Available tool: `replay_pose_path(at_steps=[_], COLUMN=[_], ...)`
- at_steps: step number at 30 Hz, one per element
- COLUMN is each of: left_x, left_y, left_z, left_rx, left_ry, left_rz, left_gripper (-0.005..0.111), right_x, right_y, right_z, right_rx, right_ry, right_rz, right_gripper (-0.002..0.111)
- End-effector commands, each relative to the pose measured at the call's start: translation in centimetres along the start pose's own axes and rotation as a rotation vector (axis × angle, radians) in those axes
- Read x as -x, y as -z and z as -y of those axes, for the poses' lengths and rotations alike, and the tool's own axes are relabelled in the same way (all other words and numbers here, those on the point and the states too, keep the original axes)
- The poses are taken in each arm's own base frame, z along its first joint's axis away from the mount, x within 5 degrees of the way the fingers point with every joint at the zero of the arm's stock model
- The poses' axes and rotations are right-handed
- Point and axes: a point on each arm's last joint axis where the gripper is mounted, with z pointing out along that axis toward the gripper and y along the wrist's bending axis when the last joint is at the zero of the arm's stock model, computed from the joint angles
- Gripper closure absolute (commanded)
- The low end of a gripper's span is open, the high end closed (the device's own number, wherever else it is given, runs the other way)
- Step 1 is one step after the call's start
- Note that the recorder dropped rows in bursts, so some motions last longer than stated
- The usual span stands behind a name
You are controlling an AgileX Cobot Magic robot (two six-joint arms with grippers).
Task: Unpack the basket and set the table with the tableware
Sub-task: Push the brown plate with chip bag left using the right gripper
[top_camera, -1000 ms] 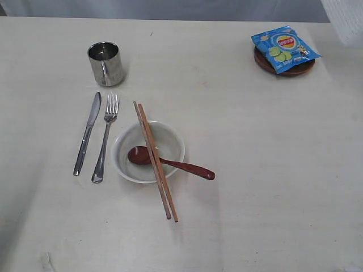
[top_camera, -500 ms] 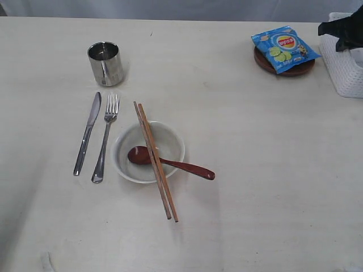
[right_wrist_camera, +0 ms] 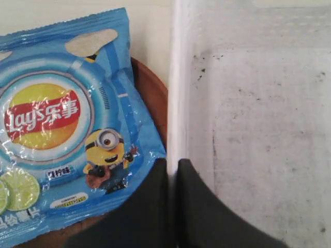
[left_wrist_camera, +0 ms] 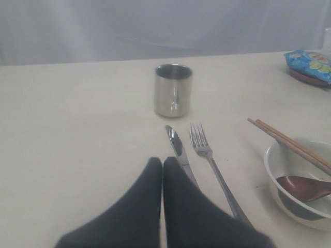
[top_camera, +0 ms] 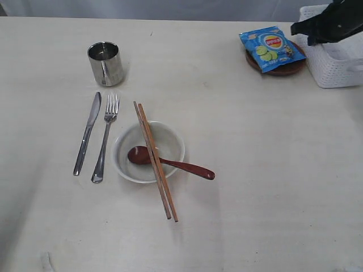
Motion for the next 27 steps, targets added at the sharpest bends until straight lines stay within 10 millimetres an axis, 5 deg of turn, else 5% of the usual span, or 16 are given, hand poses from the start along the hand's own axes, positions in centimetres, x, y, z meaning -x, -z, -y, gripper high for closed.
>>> replay_pose_path(at_steps=[1,12,27], left_x=[-0.1,-0.1,-0.1], left_y=[0.0,0.0,0.0], left_z=[0.0,0.0,0.0], left_rx=[-0.005,-0.005,-0.005], left_ry=[-0.003,0.000,0.000], left_rz=[0.001,0.001,0.001], left_gripper=[0.107,0.107,0.107], right_x=[-0.7,-1.8,-3.5], right_y=[-1.2,-0.9,0.1], right_z=[-4.1,-11.9,-21.1], right_rx=[0.085,0.213,0.276], right_ry=[0.092,0.238,0.174], right_rz=[-0.081,-0.229,-0.320], right_gripper=[0.109,0.109,0.109])
